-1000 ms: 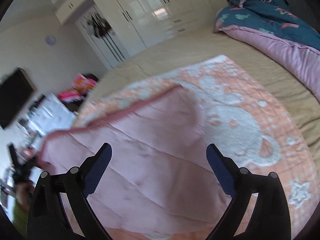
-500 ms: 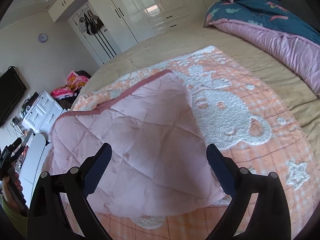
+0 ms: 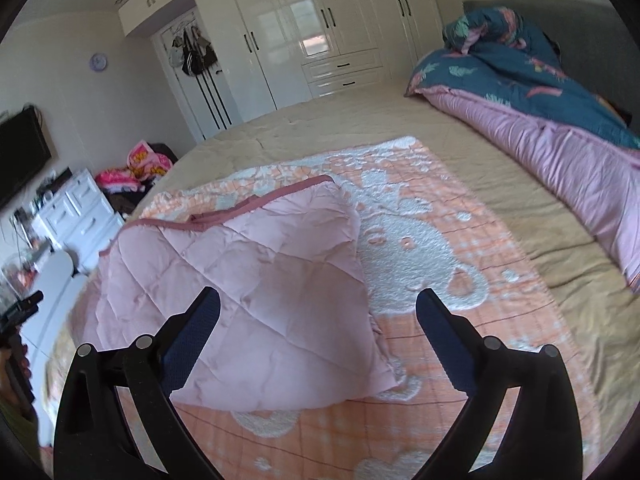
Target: Fold large clothes
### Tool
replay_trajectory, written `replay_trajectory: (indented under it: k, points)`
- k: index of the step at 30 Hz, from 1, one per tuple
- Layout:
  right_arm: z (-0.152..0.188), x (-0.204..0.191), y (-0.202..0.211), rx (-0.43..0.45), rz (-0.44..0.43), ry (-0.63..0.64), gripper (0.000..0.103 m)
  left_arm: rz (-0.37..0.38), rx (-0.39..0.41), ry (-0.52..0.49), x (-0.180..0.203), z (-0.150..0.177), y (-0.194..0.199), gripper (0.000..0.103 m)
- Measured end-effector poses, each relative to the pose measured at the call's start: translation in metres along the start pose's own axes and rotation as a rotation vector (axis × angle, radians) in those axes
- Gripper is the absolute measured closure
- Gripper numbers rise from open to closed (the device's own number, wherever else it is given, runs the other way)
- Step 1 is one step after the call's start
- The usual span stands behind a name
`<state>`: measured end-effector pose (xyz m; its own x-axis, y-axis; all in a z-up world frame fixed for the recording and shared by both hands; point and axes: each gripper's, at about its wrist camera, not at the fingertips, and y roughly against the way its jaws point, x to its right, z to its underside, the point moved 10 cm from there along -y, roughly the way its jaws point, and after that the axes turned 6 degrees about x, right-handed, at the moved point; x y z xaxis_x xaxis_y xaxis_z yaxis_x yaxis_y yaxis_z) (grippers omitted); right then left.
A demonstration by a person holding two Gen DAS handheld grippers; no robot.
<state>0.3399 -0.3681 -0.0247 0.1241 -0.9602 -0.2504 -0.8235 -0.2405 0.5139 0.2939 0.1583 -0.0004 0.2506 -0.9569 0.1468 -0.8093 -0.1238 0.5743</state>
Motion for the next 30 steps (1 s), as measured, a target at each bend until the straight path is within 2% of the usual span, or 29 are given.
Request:
replay_trajectory:
  k: [4, 8, 11, 13, 16, 17, 19, 21, 22, 23, 24, 25, 26, 27, 28, 30]
  points:
    - [0.011, -0.001, -0.005, -0.02, 0.028, 0.053, 0.005, -0.017, -0.041, -0.012, -0.009, 0.021, -0.007, 0.009]
    - [0.026, 0.003, -0.023, -0.064, 0.06, 0.077, 0.005, 0.014, -0.099, 0.018, -0.013, 0.042, -0.023, 0.009]
    - [0.037, 0.008, -0.041, -0.104, 0.096, 0.089, 0.005, 0.043, -0.194, 0.048, -0.016, 0.063, -0.047, 0.009]
    - [0.042, 0.01, -0.052, -0.118, 0.107, 0.093, 0.005, 0.039, -0.224, 0.071, -0.019, 0.072, -0.061, 0.009]
    - [0.045, 0.015, -0.068, -0.131, 0.129, 0.094, 0.005, 0.088, -0.214, 0.096, -0.013, 0.07, -0.07, 0.011]
    - [0.046, 0.016, -0.074, -0.134, 0.13, 0.091, 0.005, 0.088, -0.207, 0.086, -0.01, 0.069, -0.073, 0.028]
    - [0.047, 0.016, -0.084, -0.135, 0.123, 0.085, 0.005, 0.09, -0.203, 0.054, -0.001, 0.067, -0.079, 0.056]
    - [0.046, 0.015, -0.09, -0.135, 0.113, 0.083, 0.007, 0.09, -0.197, 0.033, 0.007, 0.063, -0.083, 0.071]
    - [0.046, 0.015, -0.093, -0.133, 0.113, 0.081, 0.01, 0.096, -0.191, 0.027, 0.011, 0.06, -0.084, 0.082]
    - [0.046, 0.013, -0.096, -0.133, 0.107, 0.077, 0.019, 0.094, -0.182, 0.02, 0.013, 0.056, -0.084, 0.085]
    - [0.045, 0.01, -0.097, -0.128, 0.095, 0.075, 0.033, 0.093, -0.169, 0.01, 0.016, 0.05, -0.084, 0.086]
    - [0.042, 0.006, -0.099, -0.116, 0.083, 0.078, 0.056, 0.094, -0.159, 0.006, 0.018, 0.046, -0.085, 0.088]
    - [0.039, 0.005, -0.099, -0.109, 0.09, 0.085, 0.063, 0.096, -0.15, 0.004, 0.02, 0.04, -0.085, 0.088]
    - [0.034, 0.002, -0.1, -0.102, 0.085, 0.082, 0.078, 0.096, -0.134, 0.001, 0.023, 0.033, -0.085, 0.09]
    - [0.026, -0.002, -0.1, -0.089, 0.069, 0.065, 0.085, 0.094, -0.124, 0.0, 0.024, 0.025, -0.088, 0.091]
    - [0.003, -0.005, -0.096, -0.037, 0.052, 0.028, 0.088, 0.095, -0.101, 0.001, 0.026, 0.011, -0.09, 0.091]
